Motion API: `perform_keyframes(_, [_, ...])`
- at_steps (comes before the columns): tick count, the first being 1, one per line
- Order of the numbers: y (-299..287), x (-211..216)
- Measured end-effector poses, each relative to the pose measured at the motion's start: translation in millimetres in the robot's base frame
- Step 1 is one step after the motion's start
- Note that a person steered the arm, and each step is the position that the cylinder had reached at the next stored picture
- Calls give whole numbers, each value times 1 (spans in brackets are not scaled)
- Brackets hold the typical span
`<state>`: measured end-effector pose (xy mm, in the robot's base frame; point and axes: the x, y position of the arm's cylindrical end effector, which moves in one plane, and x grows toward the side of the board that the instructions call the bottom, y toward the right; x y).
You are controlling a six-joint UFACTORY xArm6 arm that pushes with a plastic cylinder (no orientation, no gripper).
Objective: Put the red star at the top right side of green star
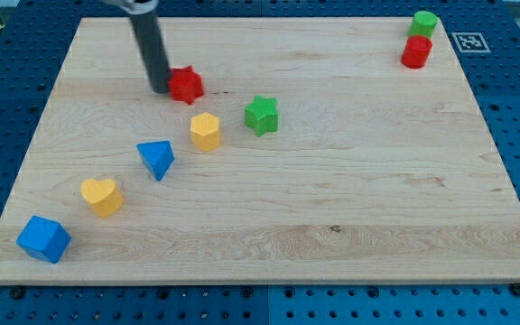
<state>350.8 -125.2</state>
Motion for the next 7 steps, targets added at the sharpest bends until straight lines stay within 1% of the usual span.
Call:
perform_keyframes(1, [41,0])
perform_keyframes(2, [65,13])
perform_keyframes(3, [66,29])
perform_keyframes(4, [89,29])
perform_keyframes(6, [161,25])
perform_keyframes(7, [155,16])
